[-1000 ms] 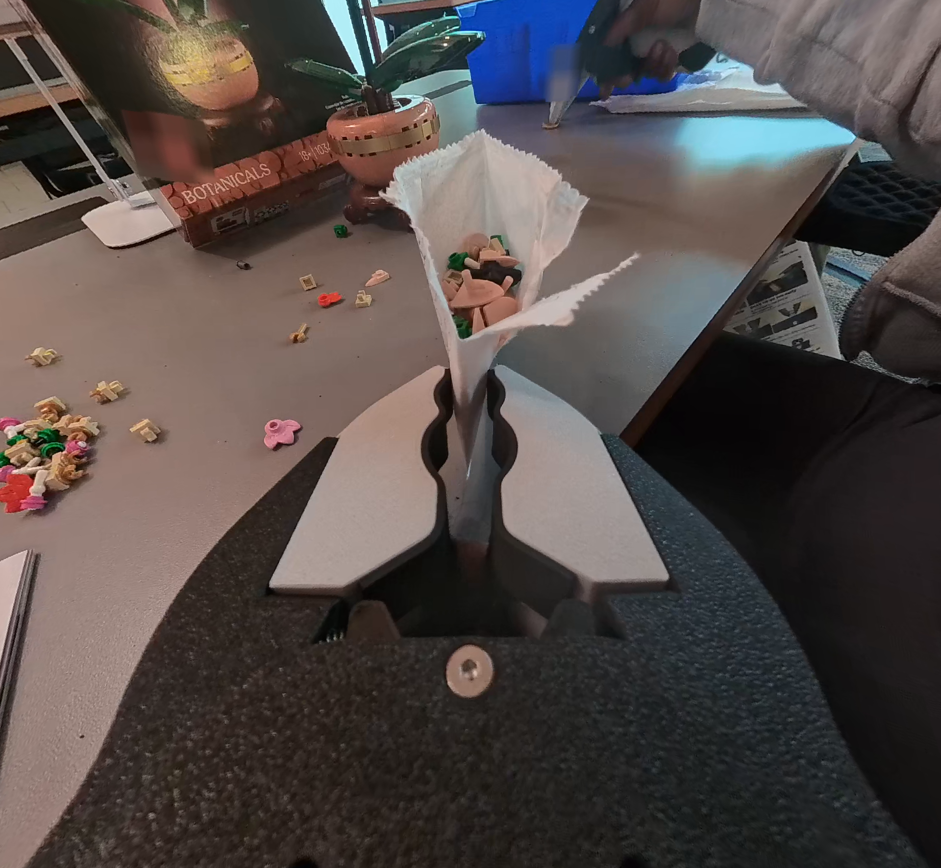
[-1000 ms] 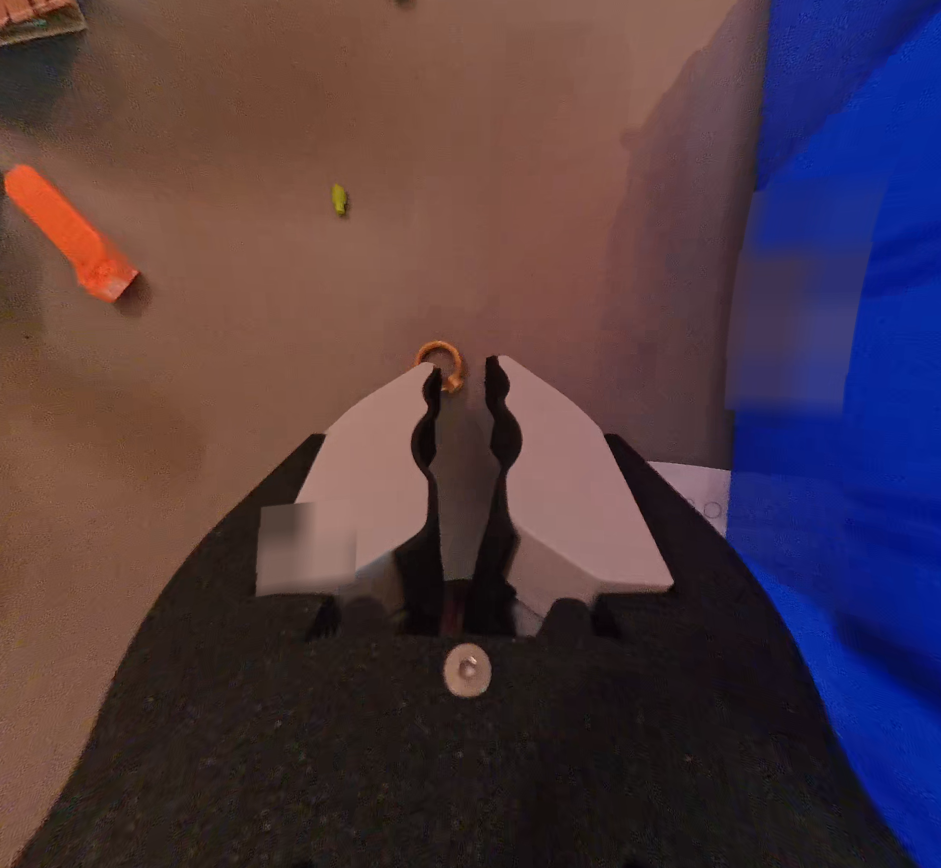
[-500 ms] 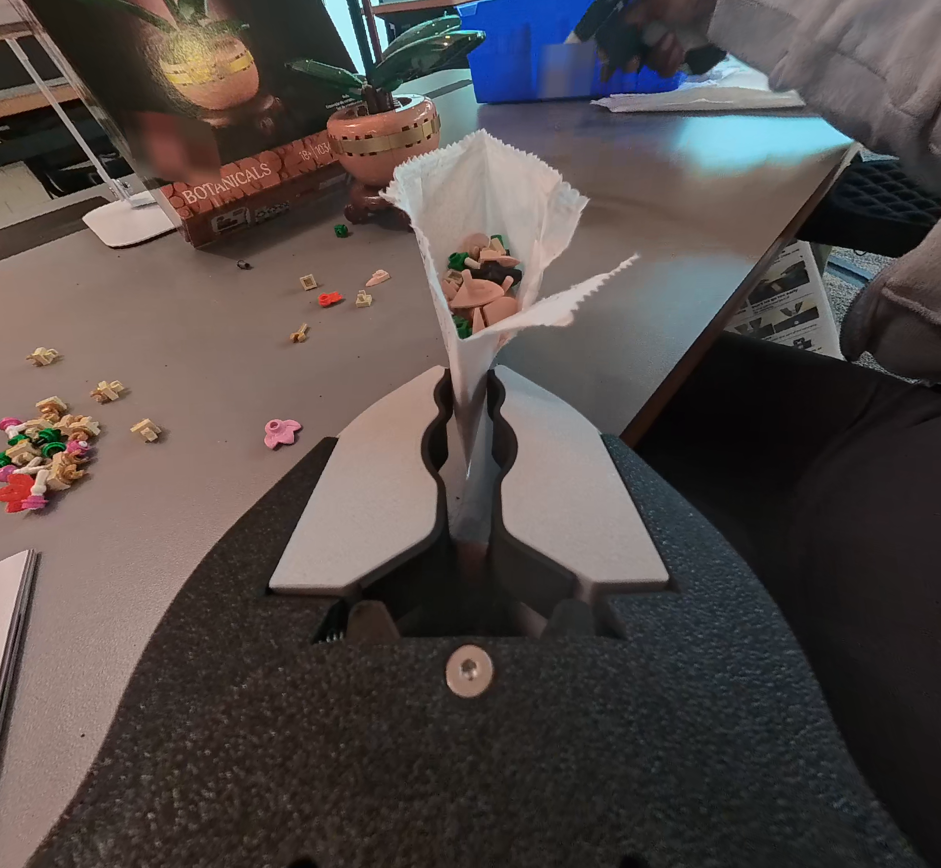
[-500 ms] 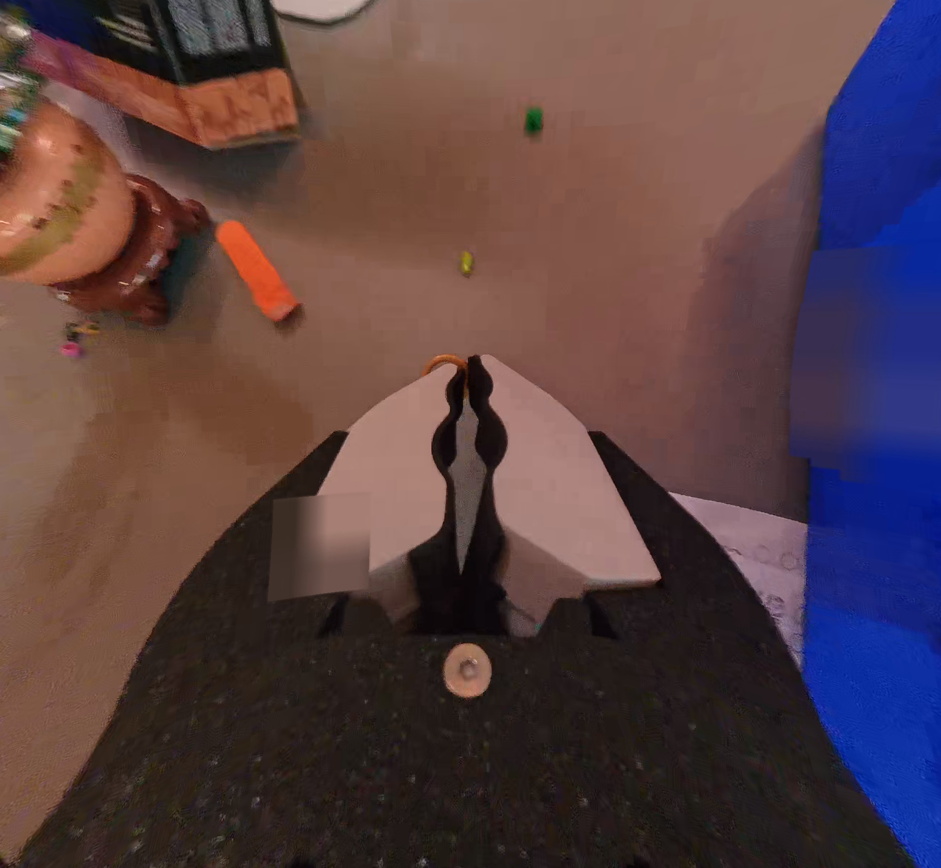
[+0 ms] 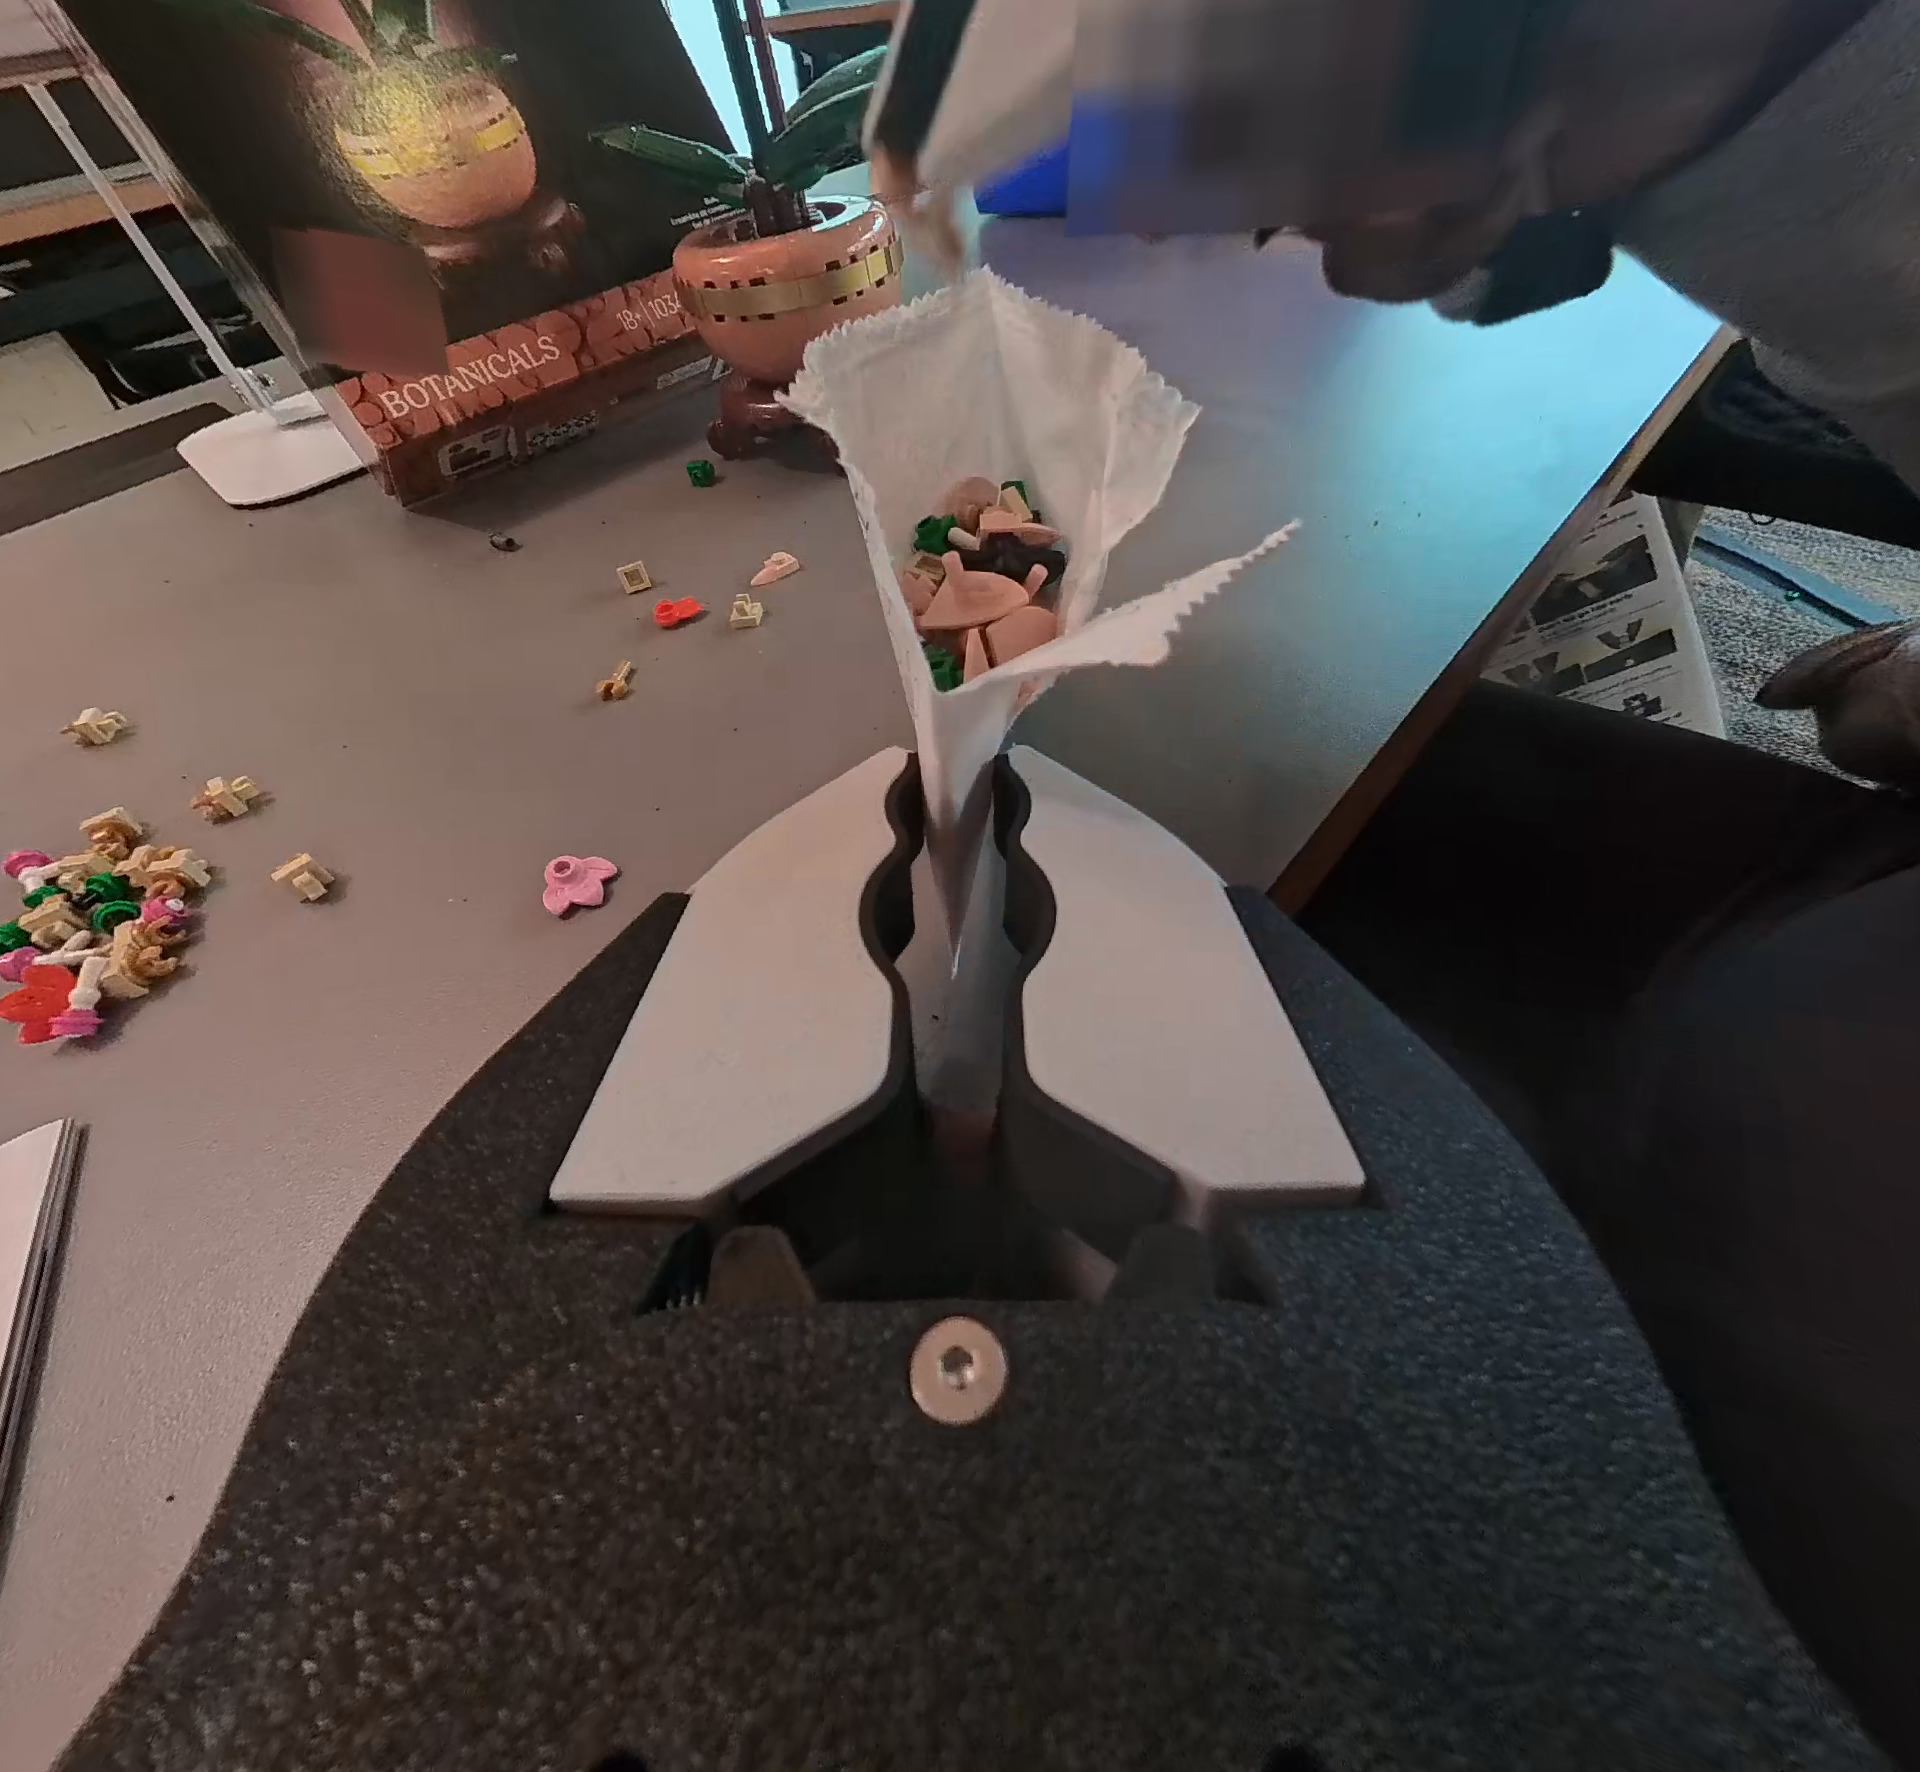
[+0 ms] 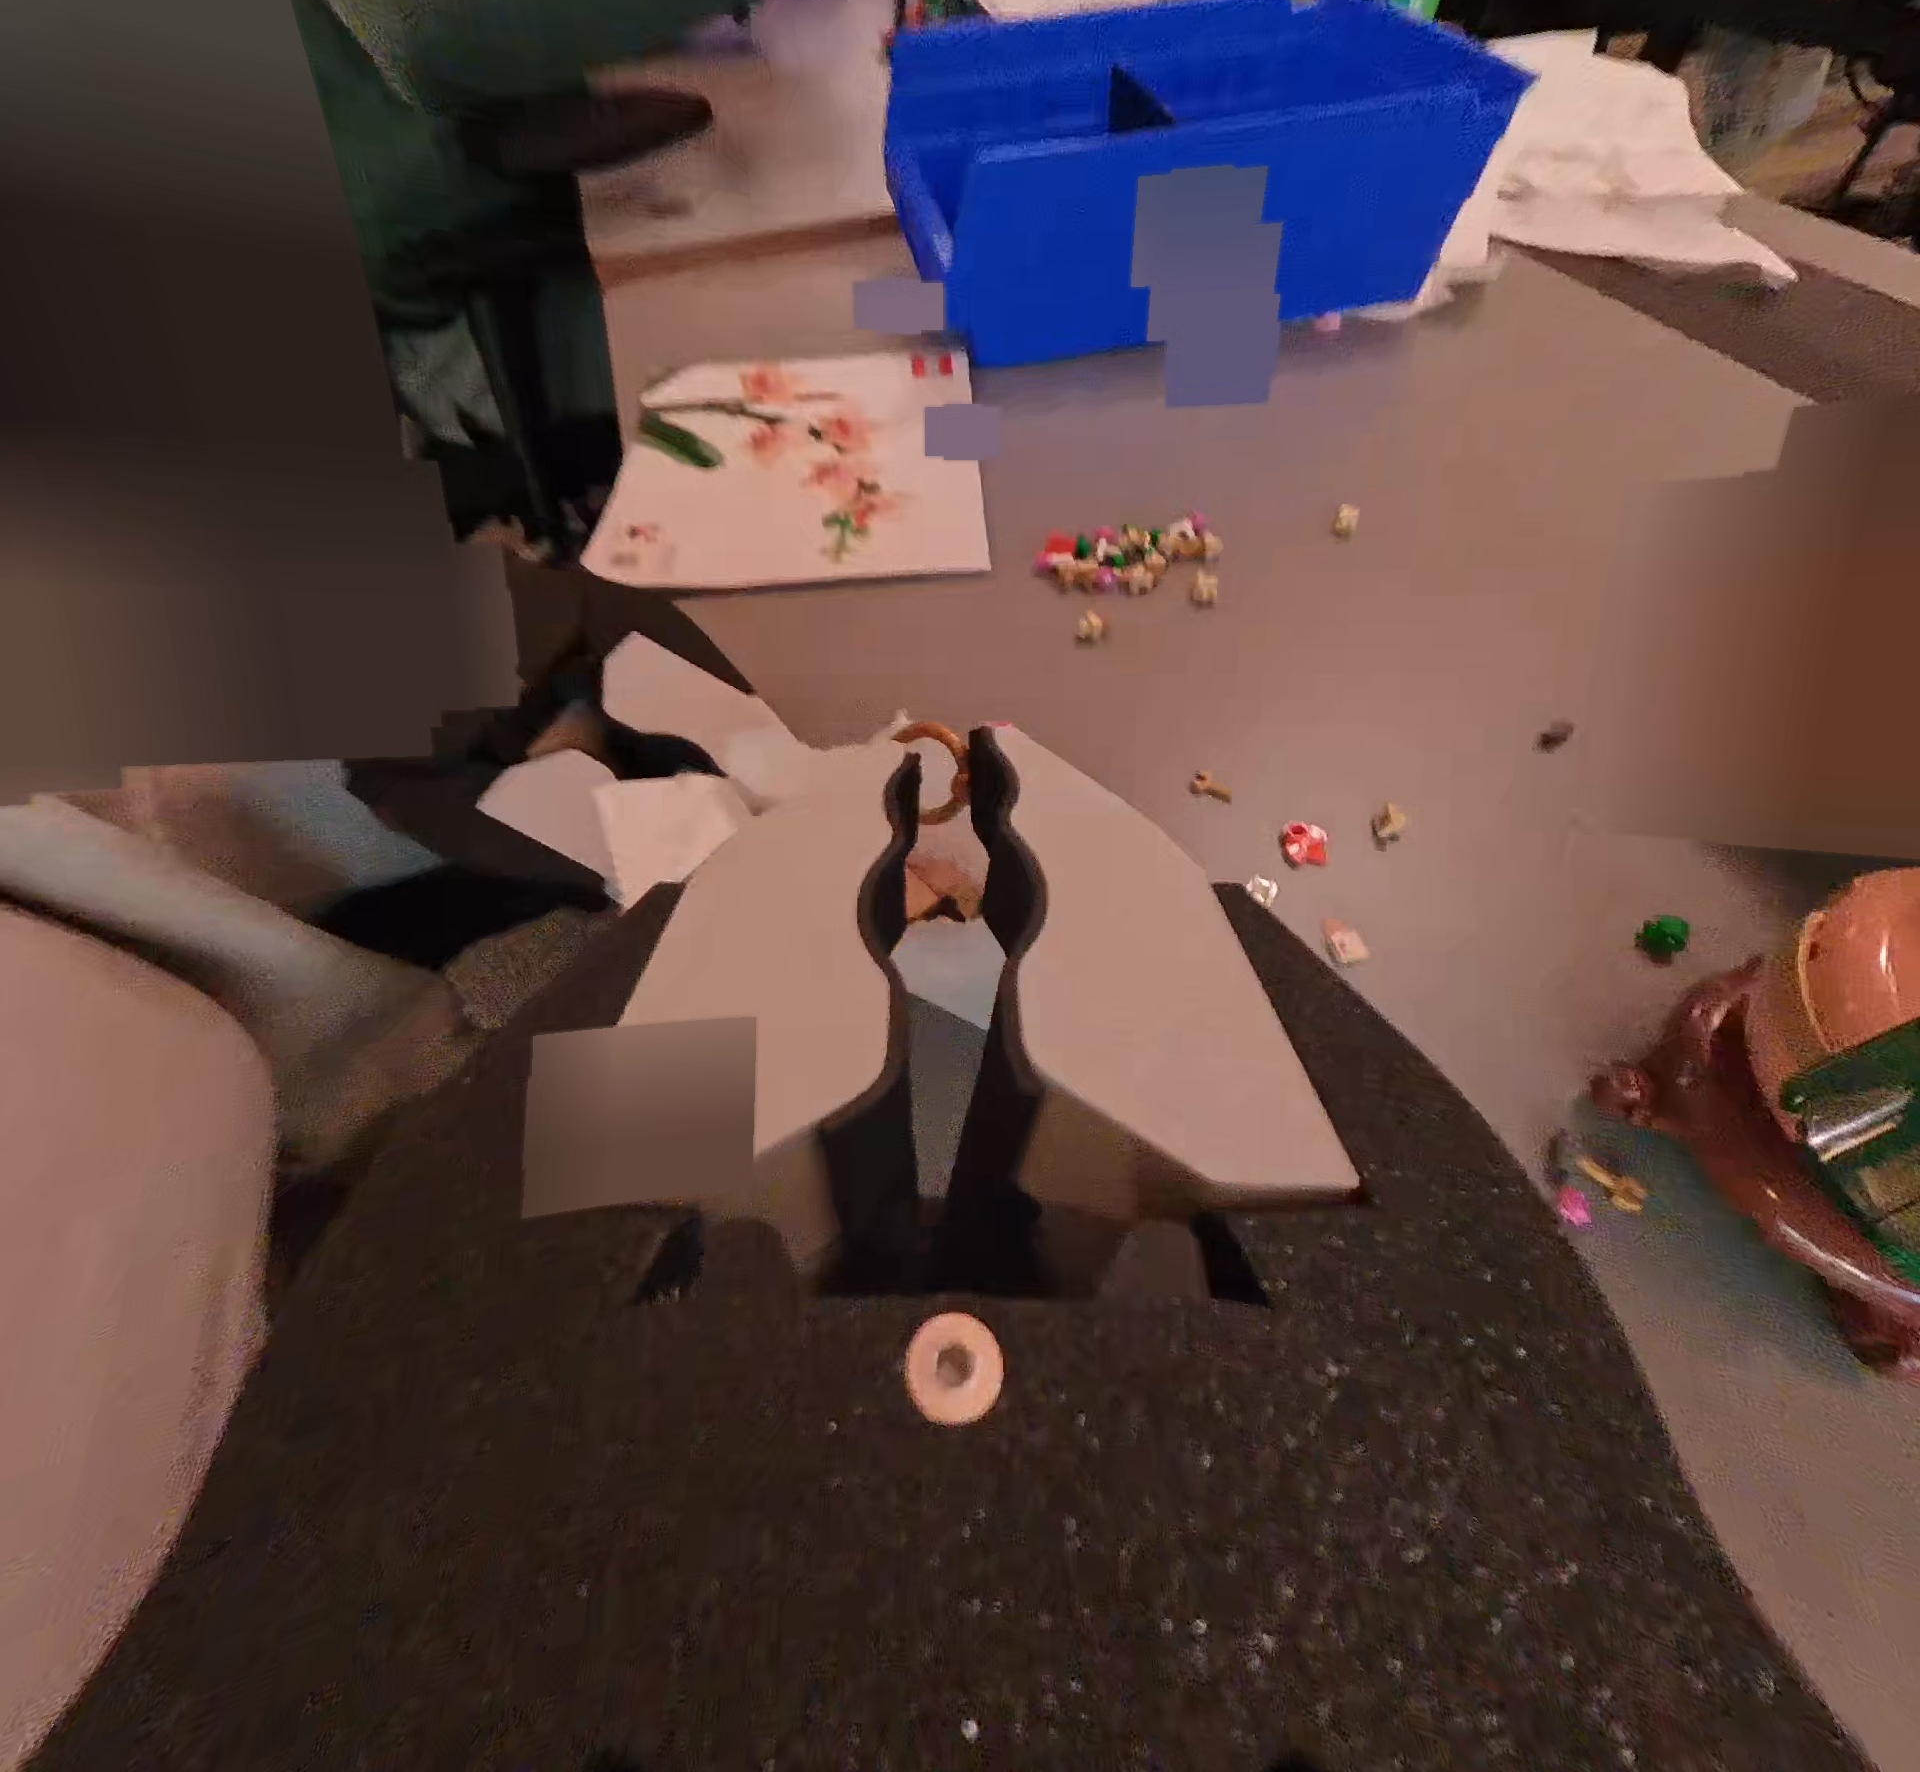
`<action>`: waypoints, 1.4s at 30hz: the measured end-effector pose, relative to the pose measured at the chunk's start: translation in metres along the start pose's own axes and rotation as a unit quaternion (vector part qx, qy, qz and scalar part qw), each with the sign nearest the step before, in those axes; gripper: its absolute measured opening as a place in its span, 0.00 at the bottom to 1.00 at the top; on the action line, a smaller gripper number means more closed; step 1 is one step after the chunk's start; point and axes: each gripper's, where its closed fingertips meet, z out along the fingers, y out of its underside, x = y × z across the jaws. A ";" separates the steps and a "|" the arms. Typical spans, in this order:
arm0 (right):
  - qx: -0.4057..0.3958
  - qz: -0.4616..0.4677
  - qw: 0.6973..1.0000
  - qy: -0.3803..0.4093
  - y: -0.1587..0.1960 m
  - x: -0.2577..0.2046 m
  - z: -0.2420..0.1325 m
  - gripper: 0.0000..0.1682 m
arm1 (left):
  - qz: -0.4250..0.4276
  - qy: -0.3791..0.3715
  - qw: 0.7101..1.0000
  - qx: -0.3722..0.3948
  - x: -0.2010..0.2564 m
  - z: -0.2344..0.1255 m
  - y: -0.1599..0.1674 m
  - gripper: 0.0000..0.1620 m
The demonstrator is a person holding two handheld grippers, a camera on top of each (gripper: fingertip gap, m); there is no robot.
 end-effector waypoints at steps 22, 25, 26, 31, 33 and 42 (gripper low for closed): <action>-0.164 0.152 0.920 0.320 0.131 0.315 -0.179 0.17 | -0.005 0.000 1.000 -0.002 0.000 0.001 0.000 0.07; -0.191 0.139 0.918 0.318 0.135 0.325 -0.175 0.17 | -0.008 0.000 1.000 -0.002 0.000 0.001 0.000 0.07; -0.198 0.140 0.917 0.318 0.136 0.327 -0.173 0.17 | -0.010 0.001 1.000 -0.001 0.000 0.001 0.000 0.07; -0.214 0.153 0.914 0.309 0.146 0.330 -0.165 0.13 | -0.010 0.002 1.000 0.000 0.000 0.000 0.000 0.07; -0.217 0.162 0.913 0.304 0.149 0.331 -0.162 0.12 | -0.010 0.002 1.000 0.001 0.000 0.000 0.000 0.07; -0.173 0.197 0.923 0.281 0.142 0.317 -0.161 0.02 | -0.012 0.003 1.000 0.001 0.000 0.000 -0.001 0.07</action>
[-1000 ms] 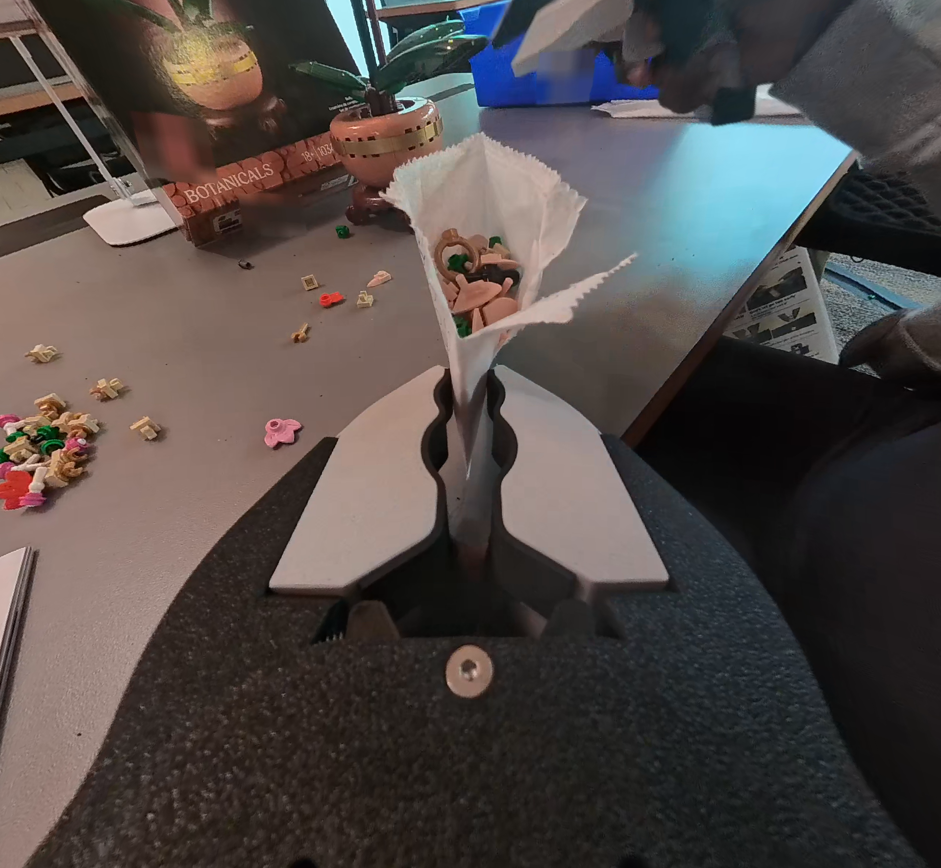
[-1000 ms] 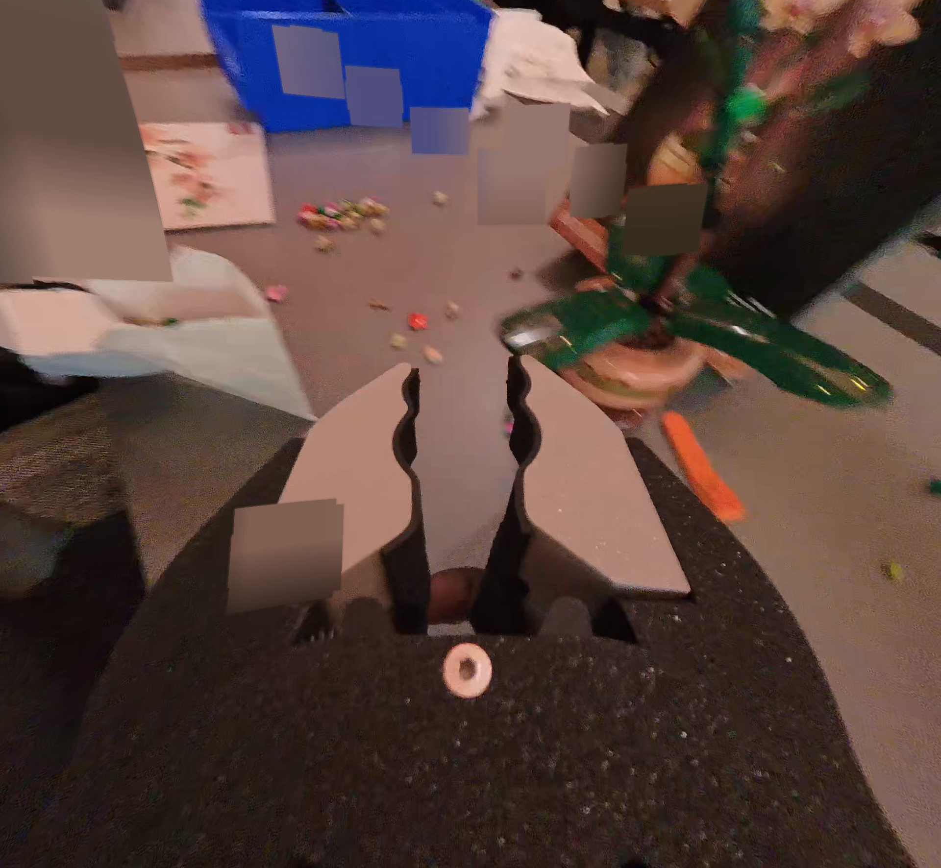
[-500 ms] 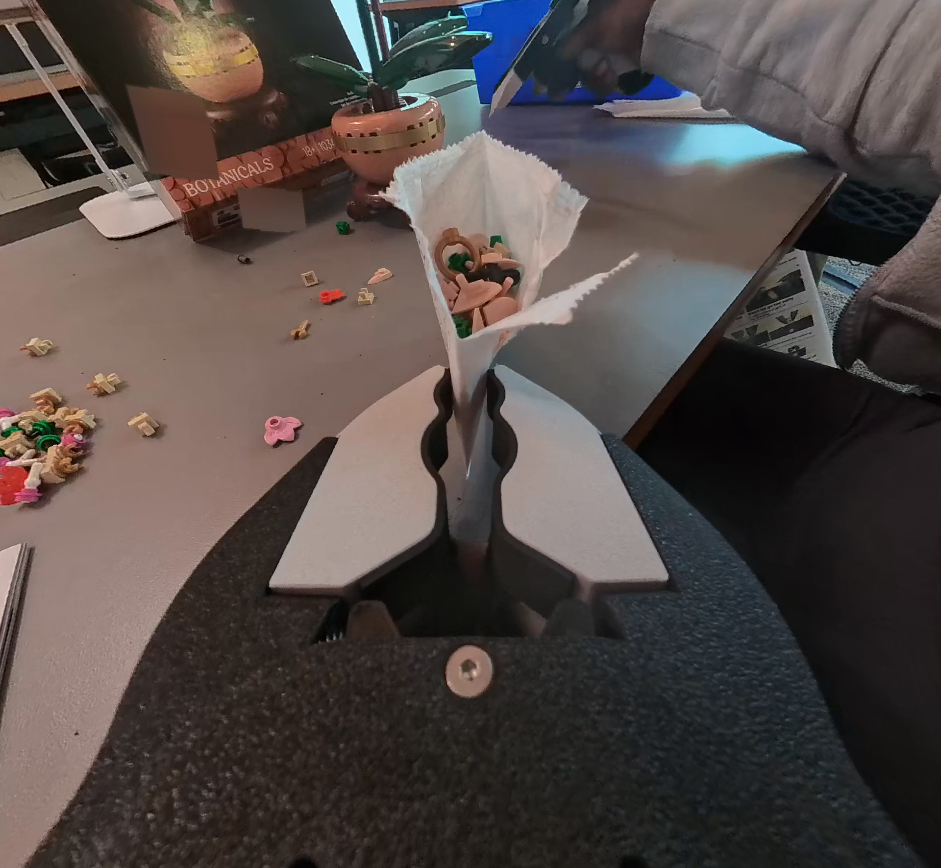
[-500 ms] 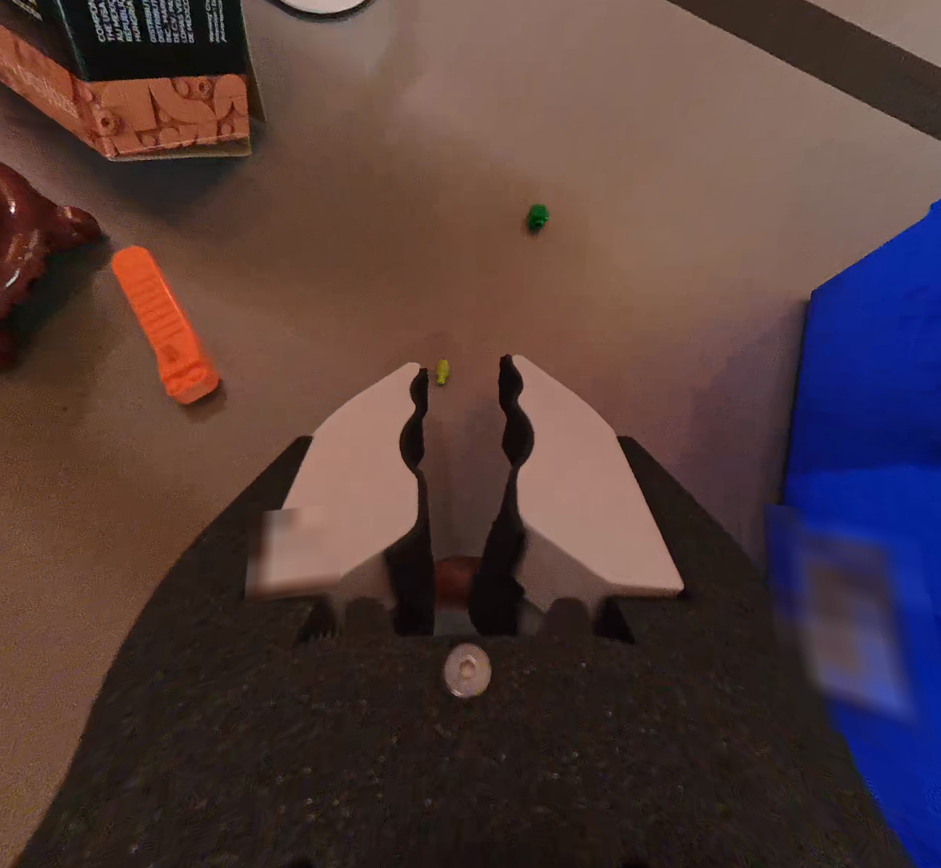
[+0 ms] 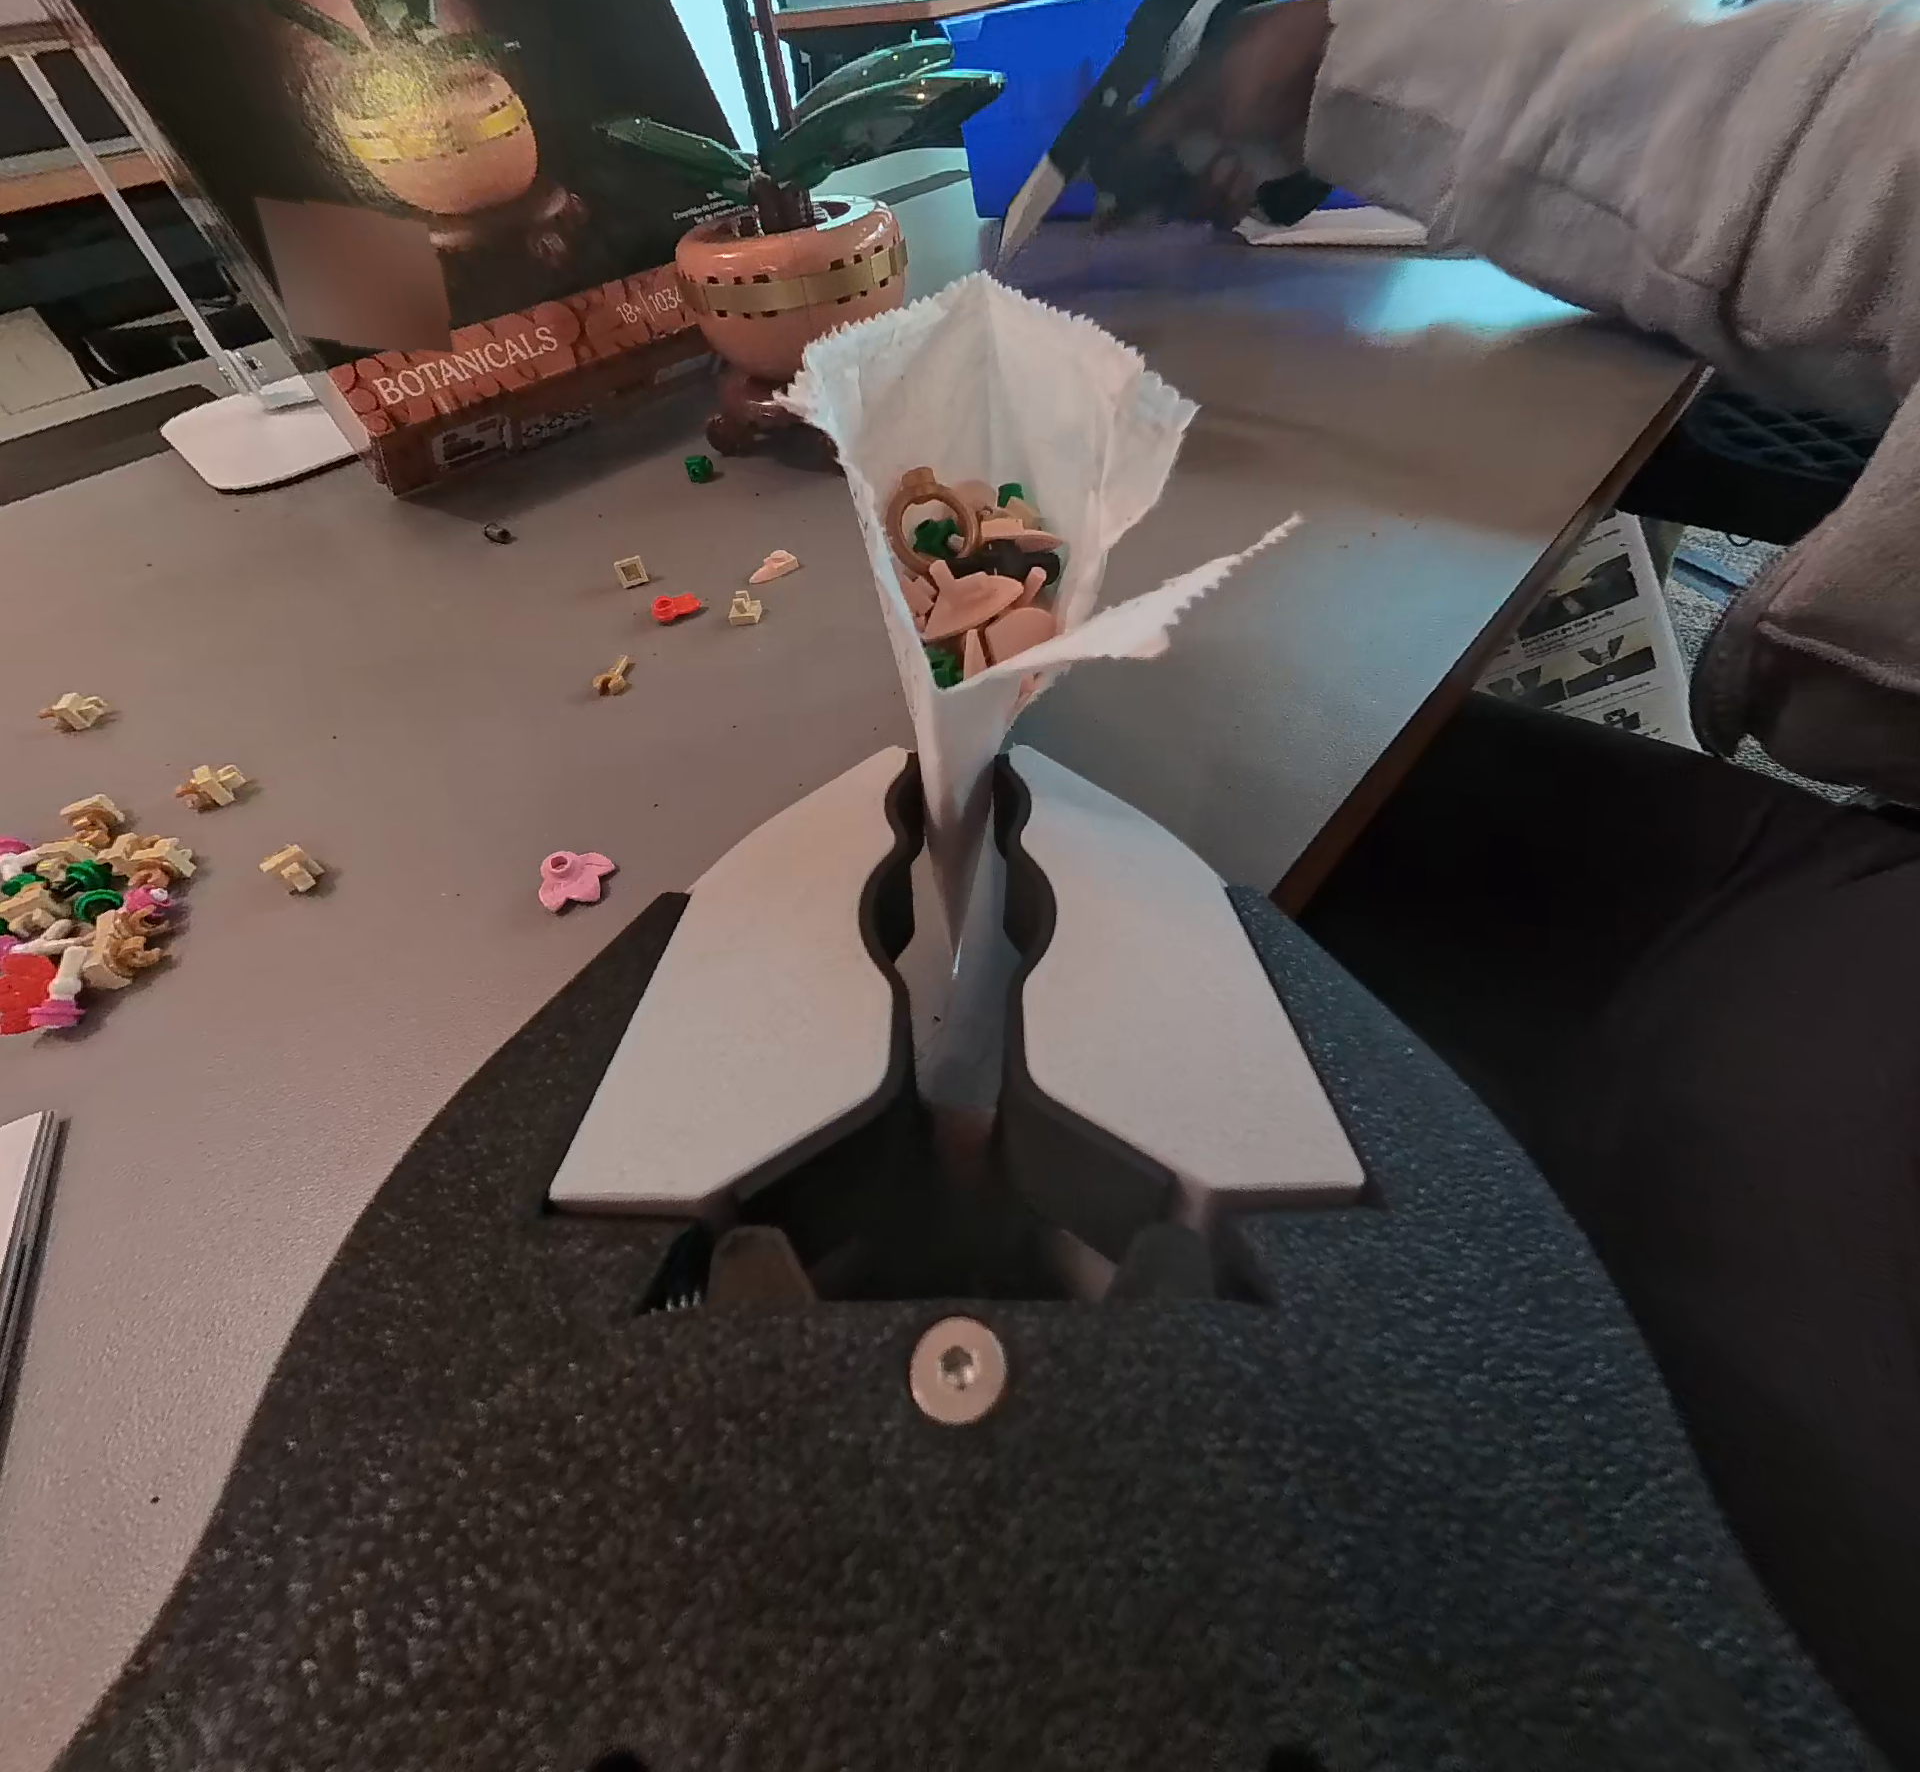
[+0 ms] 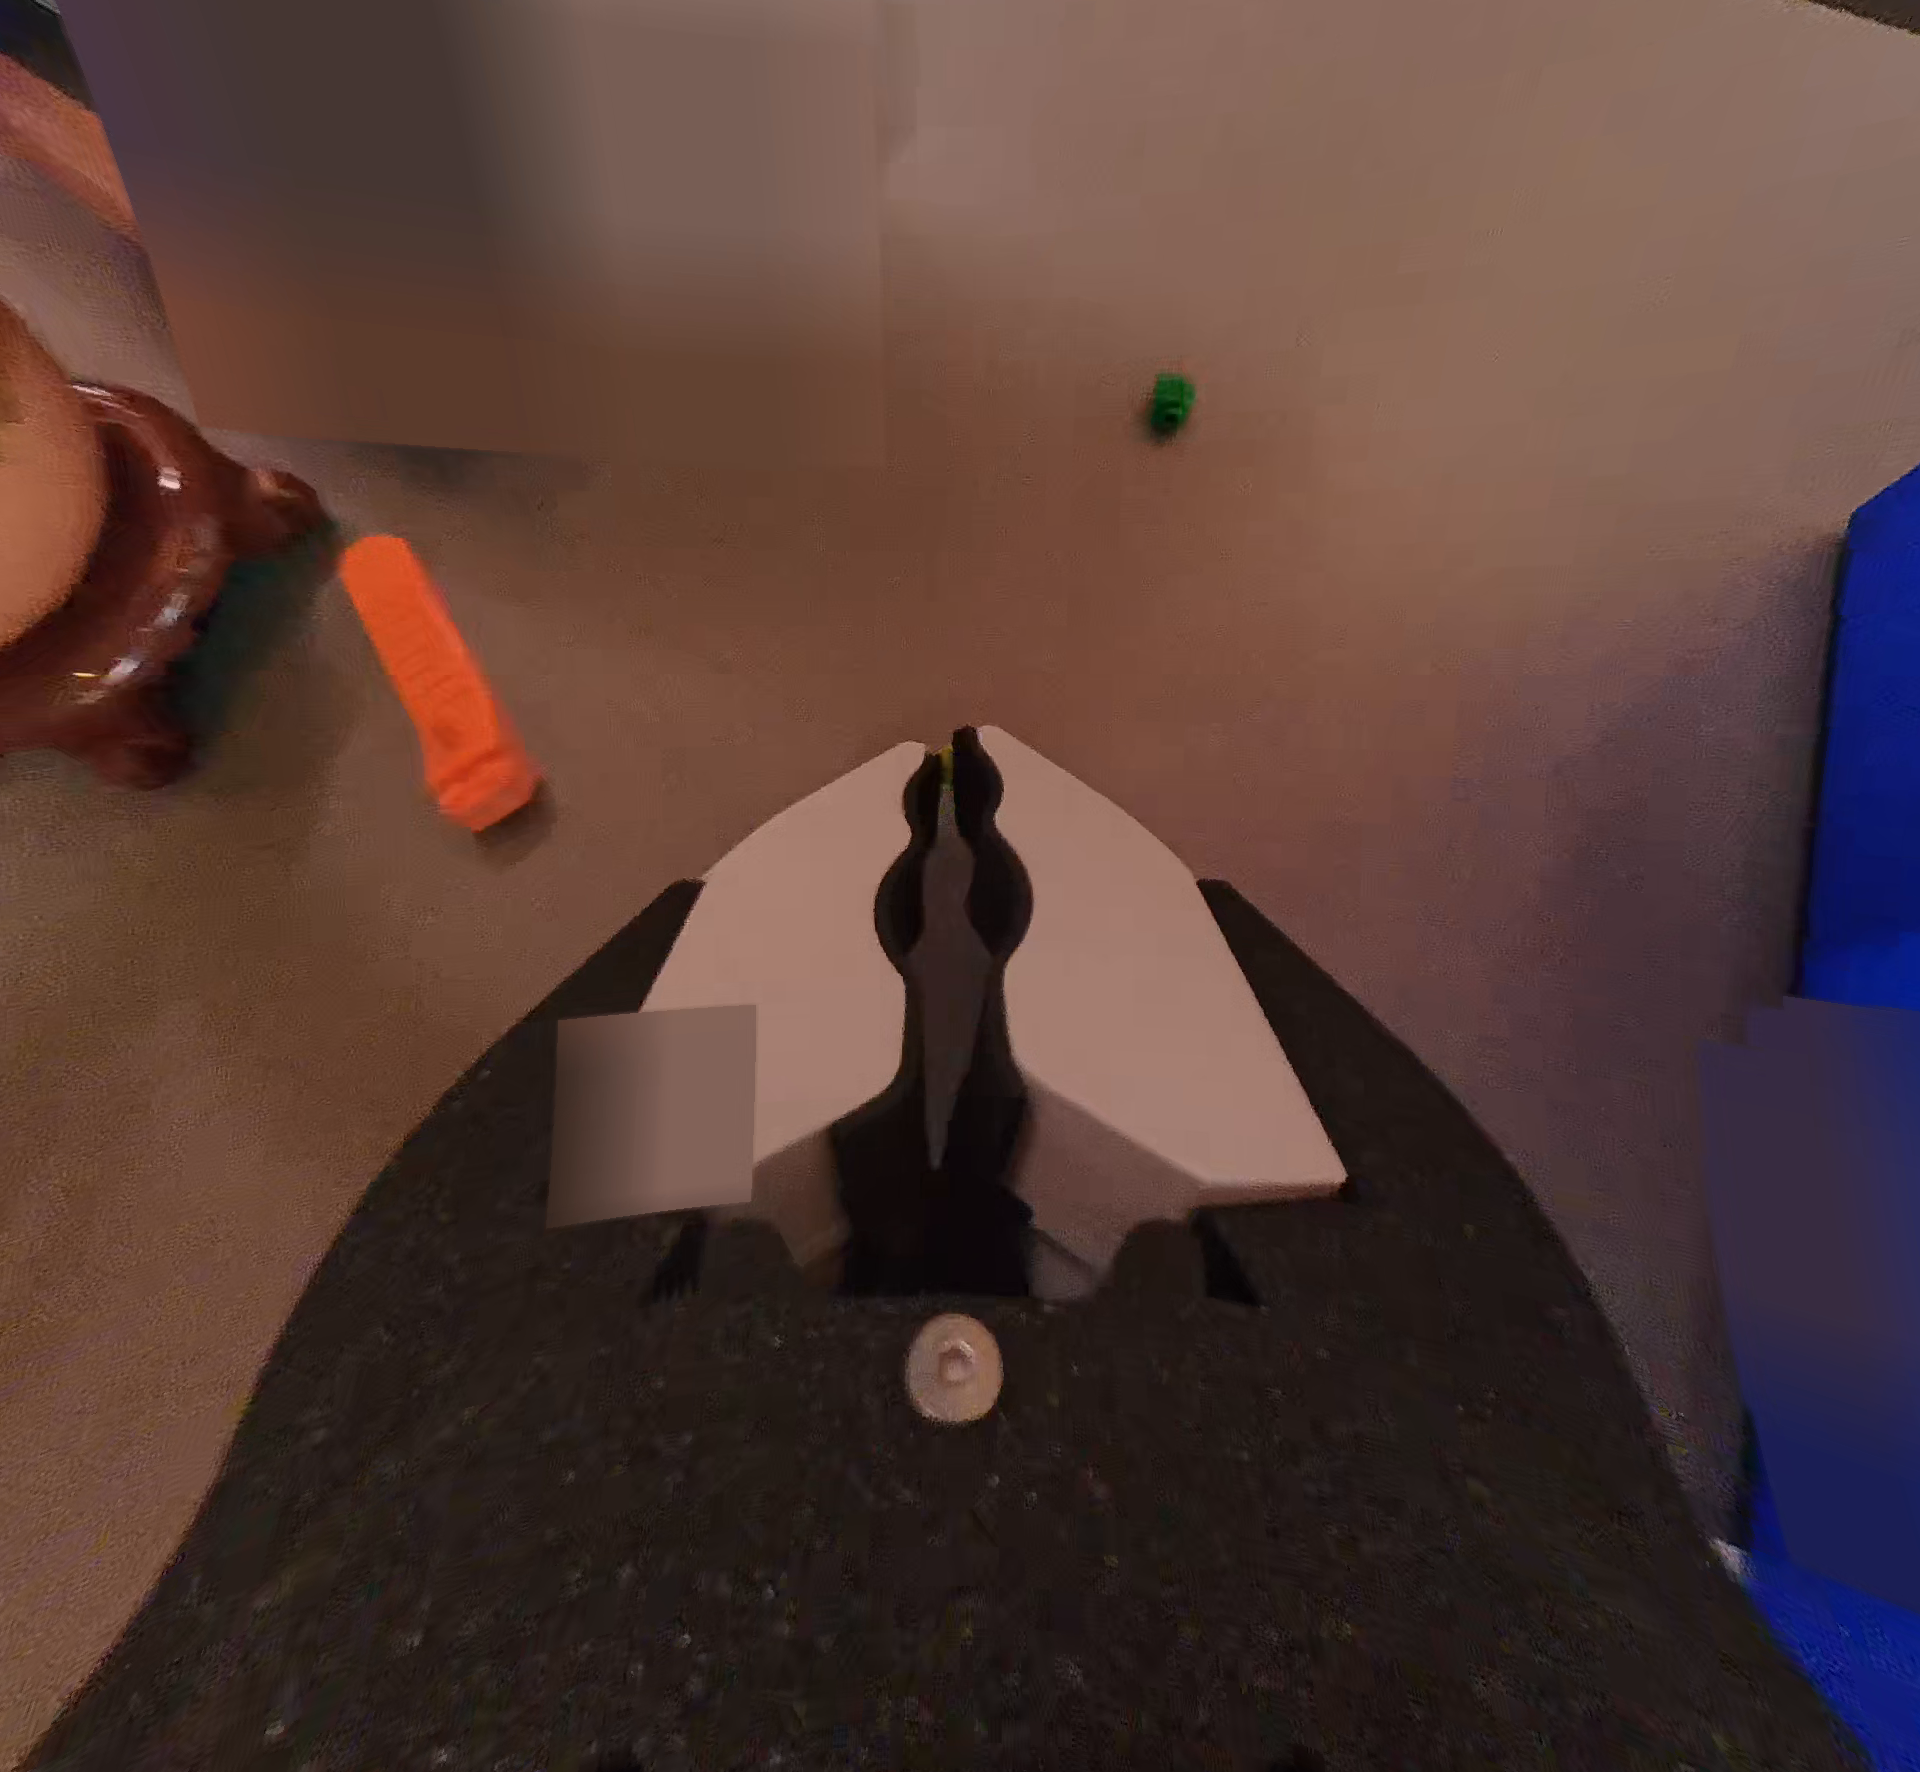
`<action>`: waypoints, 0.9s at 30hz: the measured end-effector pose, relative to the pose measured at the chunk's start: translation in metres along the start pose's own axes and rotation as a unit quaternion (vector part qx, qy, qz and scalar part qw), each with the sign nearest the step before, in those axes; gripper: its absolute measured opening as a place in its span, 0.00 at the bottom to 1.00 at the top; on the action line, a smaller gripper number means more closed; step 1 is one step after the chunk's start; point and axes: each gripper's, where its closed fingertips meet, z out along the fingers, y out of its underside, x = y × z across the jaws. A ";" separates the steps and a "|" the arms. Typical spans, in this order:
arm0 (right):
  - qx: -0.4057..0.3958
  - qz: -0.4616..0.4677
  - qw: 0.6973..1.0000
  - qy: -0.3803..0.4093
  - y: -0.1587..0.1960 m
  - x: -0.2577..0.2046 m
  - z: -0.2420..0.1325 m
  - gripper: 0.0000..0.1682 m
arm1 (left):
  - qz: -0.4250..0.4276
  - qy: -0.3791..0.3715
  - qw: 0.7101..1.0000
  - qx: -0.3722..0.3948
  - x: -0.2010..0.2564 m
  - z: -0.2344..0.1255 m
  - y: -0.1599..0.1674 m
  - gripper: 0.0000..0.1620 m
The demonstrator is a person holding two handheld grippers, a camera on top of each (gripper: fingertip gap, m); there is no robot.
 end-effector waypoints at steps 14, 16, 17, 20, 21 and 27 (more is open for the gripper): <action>0.019 -0.071 0.997 -0.035 -0.004 -0.054 -0.016 0.11 | 0.011 -0.003 1.000 -0.001 0.000 0.001 0.000 0.07; 0.022 -0.083 0.995 -0.056 -0.006 -0.052 -0.002 0.11 | 0.015 -0.005 1.000 -0.003 0.000 0.001 0.000 0.07; 0.018 -0.082 0.994 -0.066 -0.005 -0.052 0.002 0.11 | 0.016 -0.006 1.000 -0.003 0.000 0.002 0.000 0.07; -0.016 -0.090 0.993 -0.071 0.004 -0.050 0.016 0.09 | 0.014 -0.005 1.000 -0.004 0.000 0.002 0.001 0.07; -0.017 -0.088 0.993 -0.075 0.006 -0.050 0.017 0.06 | 0.013 -0.005 1.000 -0.004 0.000 0.002 0.001 0.07; 0.000 -0.076 0.994 -0.077 0.007 -0.049 0.017 0.02 | 0.009 -0.003 1.000 -0.002 0.000 0.001 0.001 0.07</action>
